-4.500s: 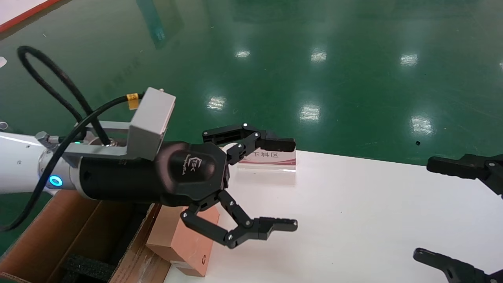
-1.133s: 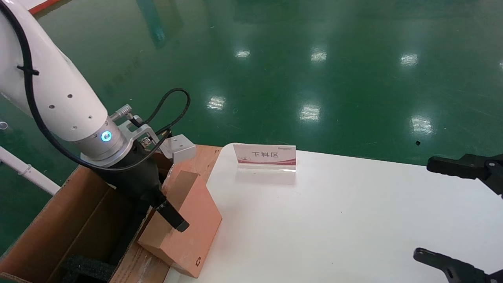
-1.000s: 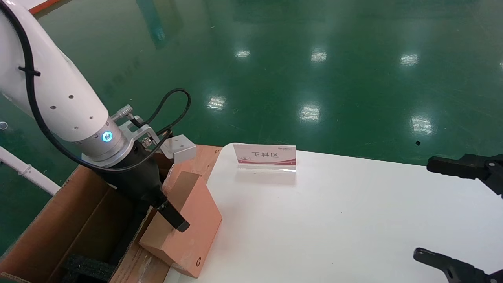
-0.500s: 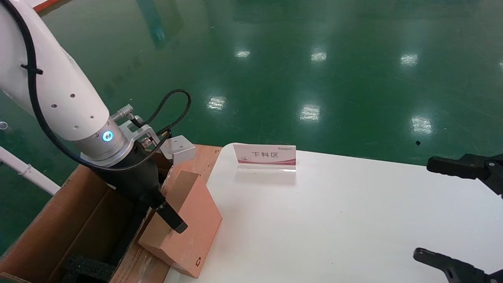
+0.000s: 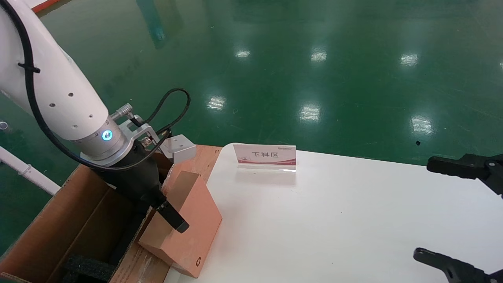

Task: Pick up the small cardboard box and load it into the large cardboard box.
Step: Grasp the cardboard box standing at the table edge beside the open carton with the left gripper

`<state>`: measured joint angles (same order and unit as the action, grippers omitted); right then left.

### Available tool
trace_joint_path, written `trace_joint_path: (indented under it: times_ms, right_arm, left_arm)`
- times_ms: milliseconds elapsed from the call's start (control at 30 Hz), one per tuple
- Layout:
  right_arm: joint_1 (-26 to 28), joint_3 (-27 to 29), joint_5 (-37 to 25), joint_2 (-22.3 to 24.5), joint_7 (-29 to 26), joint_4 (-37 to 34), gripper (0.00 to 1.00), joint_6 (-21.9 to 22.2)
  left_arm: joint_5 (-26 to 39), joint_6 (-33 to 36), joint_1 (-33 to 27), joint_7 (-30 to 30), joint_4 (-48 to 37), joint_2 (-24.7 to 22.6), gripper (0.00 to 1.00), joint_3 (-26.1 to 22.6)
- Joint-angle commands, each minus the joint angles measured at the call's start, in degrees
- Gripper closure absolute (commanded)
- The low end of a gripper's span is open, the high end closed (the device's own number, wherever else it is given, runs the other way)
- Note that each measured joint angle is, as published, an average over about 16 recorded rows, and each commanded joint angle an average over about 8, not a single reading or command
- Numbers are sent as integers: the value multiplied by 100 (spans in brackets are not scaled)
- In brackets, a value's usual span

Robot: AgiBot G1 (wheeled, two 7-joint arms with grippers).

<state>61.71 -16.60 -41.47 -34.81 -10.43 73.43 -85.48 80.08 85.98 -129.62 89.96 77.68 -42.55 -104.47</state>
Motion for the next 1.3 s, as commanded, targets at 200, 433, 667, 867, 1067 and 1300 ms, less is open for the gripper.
trace_joint_path:
  times_ms: [200,433,667,867,1067,1300]
  right_arm:
    - [0,0,0,0,0,0,0,0]
    - [0,1,0,0,0,0,0,0]
    - [0,2,0,0,0,0,69,0]
    - [0,2,0,0,0,0,100,0]
    - [0,2,0,0,0,0,100,0]
    - [0,2,0,0,0,0,100,0]
  left_arm:
    - [14,10,0,-1,0,-7,19,3]
    - [23,17,1,-3,0,-10,100,5]
    - [26,19,4,-5,0,-13,100,5]
    - [29,21,6,-7,0,-15,100,6]
    - [32,23,7,-8,0,-17,100,6]
    - [34,24,7,-9,-1,-17,100,6]
